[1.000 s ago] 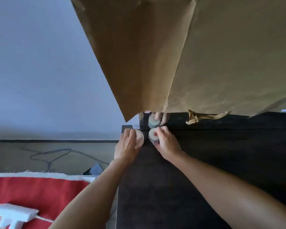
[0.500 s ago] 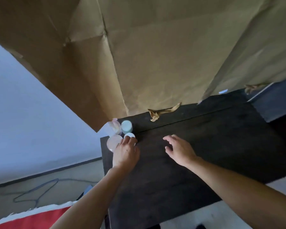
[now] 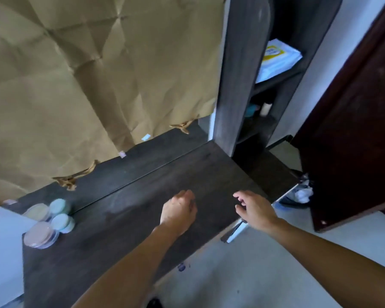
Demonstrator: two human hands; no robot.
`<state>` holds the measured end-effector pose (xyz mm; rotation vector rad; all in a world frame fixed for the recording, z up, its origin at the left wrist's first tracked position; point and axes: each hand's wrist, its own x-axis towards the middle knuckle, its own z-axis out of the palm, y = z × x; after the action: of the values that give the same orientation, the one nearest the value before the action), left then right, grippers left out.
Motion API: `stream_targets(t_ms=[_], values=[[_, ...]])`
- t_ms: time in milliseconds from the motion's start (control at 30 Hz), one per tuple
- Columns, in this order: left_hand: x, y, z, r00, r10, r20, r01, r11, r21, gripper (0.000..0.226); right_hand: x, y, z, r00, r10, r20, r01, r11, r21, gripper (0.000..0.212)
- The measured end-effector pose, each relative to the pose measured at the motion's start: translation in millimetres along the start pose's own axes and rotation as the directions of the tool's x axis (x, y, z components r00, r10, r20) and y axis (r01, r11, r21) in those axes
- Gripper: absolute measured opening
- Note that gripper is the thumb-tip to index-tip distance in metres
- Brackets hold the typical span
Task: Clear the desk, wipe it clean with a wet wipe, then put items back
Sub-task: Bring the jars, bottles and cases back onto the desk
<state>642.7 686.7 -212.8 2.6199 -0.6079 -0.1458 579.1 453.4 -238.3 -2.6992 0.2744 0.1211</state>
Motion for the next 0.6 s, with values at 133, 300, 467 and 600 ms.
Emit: stream_targets(t_ms=[133,300,467,600], values=[[28.2,77.5,25.5,0.996,0.088,0.005,-0.088,0.996,-0.033,0.022,-5.8,65.0,-49.3,0.997,0.061,-0.049,-0.06,0.998,0.011,0.034],[78.6,139.6,43.5,0.984,0.18,0.014,-0.18,0.983,-0.027,0.024,19.0,123.1,-94.1,0.988,0.117,-0.097,-0.114,0.993,0.034,0.033],[137.0,164.8,60.3,0.98,0.198,0.011,-0.197,0.979,-0.053,0.023,63.4,161.7,-120.8,0.984,0.136,-0.113,-0.133,0.991,0.034,0.037],[198.9,185.3,72.6,0.985,0.169,0.042,-0.166,0.984,-0.071,0.026,116.3,191.6,-143.7,0.984,0.167,-0.057,-0.169,0.985,-0.035,0.043]])
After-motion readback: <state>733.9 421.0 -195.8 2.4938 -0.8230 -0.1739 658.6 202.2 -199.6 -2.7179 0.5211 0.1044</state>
